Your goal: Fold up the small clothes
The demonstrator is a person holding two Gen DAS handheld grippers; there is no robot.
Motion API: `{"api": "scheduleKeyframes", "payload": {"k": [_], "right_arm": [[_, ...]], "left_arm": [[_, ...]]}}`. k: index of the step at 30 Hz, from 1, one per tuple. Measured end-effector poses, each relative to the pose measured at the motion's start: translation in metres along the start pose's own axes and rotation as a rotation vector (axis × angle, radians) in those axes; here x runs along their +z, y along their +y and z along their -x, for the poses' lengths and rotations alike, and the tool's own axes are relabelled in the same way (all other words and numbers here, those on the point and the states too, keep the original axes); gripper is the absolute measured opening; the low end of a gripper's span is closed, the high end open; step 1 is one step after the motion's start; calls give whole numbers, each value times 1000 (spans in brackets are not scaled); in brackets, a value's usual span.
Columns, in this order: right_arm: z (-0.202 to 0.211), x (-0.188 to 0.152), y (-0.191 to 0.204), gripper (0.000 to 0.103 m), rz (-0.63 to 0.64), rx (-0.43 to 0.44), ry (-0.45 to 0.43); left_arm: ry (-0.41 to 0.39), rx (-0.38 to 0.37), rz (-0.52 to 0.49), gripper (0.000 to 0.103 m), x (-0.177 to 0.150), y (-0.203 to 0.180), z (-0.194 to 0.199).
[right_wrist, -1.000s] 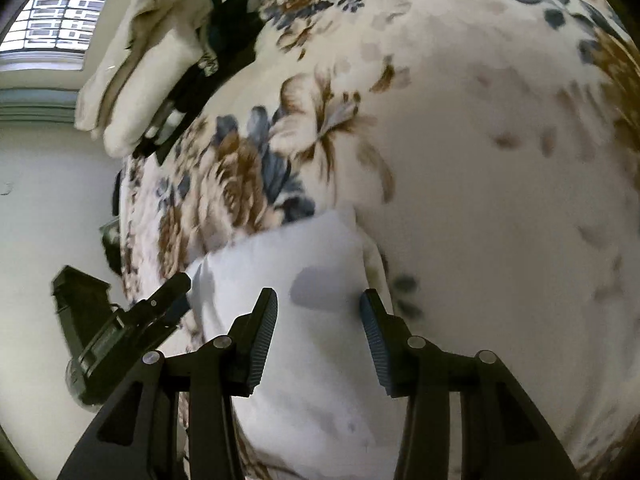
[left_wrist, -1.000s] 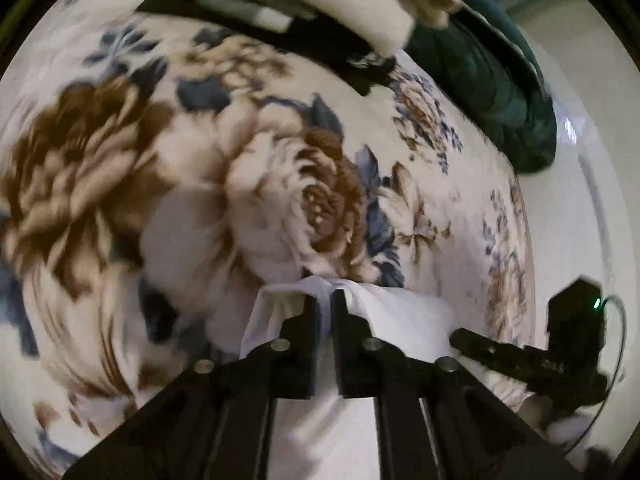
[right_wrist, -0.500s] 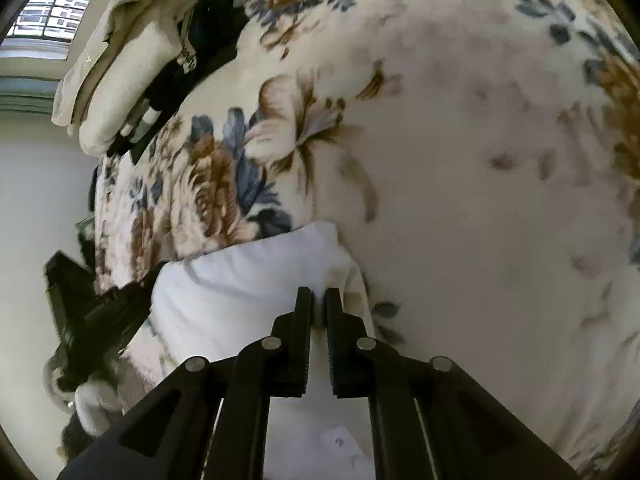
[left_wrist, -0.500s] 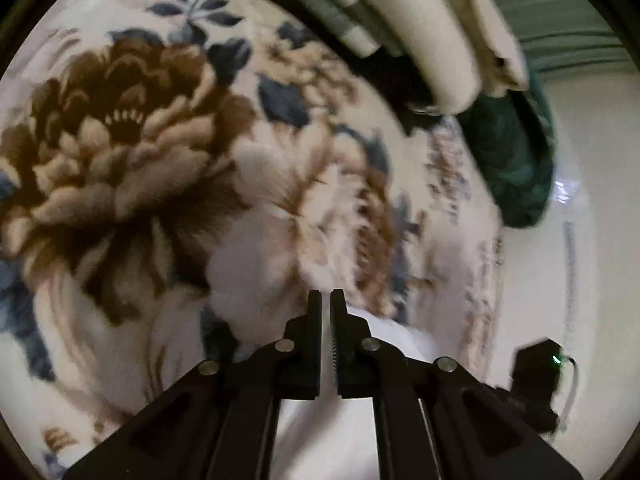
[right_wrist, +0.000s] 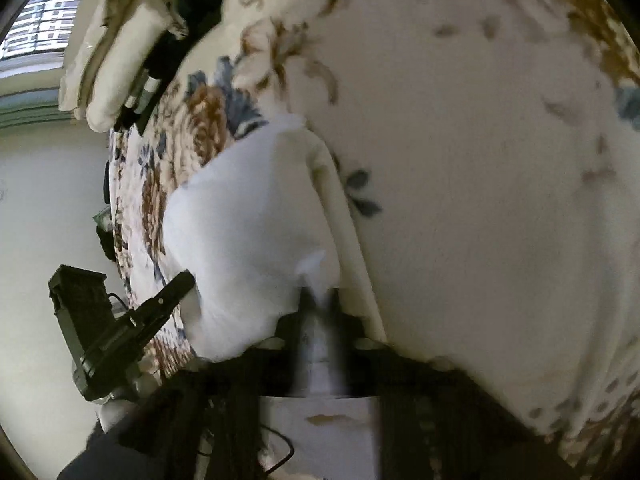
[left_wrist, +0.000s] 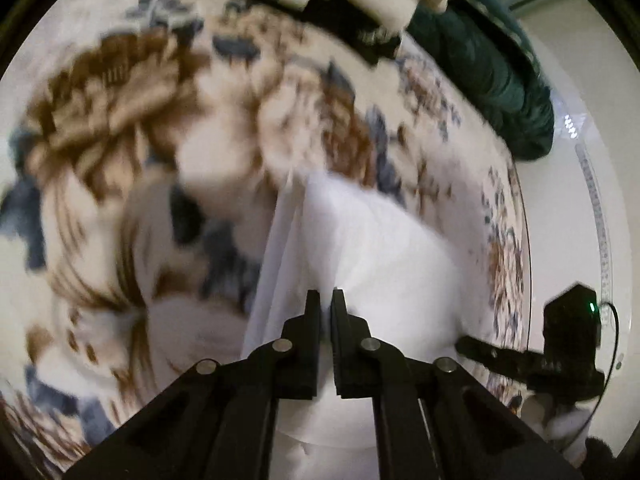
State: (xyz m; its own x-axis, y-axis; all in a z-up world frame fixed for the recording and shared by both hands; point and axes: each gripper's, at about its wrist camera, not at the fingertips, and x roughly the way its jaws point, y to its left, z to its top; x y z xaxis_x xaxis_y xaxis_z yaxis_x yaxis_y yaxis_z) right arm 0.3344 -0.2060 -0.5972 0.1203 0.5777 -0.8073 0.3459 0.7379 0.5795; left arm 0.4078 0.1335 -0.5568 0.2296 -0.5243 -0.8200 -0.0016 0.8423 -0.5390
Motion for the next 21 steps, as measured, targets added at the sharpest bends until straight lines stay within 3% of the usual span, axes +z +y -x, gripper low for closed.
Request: {"api": "scheduleKeyframes", "payload": {"k": [2, 4, 5, 6, 7, 9, 11, 12, 16, 21], "right_arm": [[8, -3, 10, 5, 25, 15, -51], [6, -5, 14, 5, 44, -11, -46], [1, -6, 14, 5, 51, -32, -33], [-3, -7, 14, 6, 54, -59, -17], [-6, -7, 12, 9, 51, -77, 4], [-4, -12, 6, 18, 25, -70, 40], [10, -23, 1, 40, 13, -42, 23], [16, -30, -2, 42, 13, -31, 24], [32, -77, -22, 43, -3, -31, 70], [15, -144, -51, 43, -24, -64, 187]], "left_arm": [[-12, 8, -5, 4, 8, 4, 1], [42, 3, 16, 5, 12, 12, -8], [72, -6, 37, 11, 11, 16, -8], [87, 6, 45, 24, 6, 19, -4], [81, 3, 35, 30, -2, 20, 7], [69, -14, 39, 56, -23, 21, 28], [67, -22, 67, 58, -51, 24, 46], [80, -20, 84, 58, -70, 27, 54], [160, 15, 151, 58, -144, 38, 62], [256, 37, 218, 58, -211, 53, 43]]}}
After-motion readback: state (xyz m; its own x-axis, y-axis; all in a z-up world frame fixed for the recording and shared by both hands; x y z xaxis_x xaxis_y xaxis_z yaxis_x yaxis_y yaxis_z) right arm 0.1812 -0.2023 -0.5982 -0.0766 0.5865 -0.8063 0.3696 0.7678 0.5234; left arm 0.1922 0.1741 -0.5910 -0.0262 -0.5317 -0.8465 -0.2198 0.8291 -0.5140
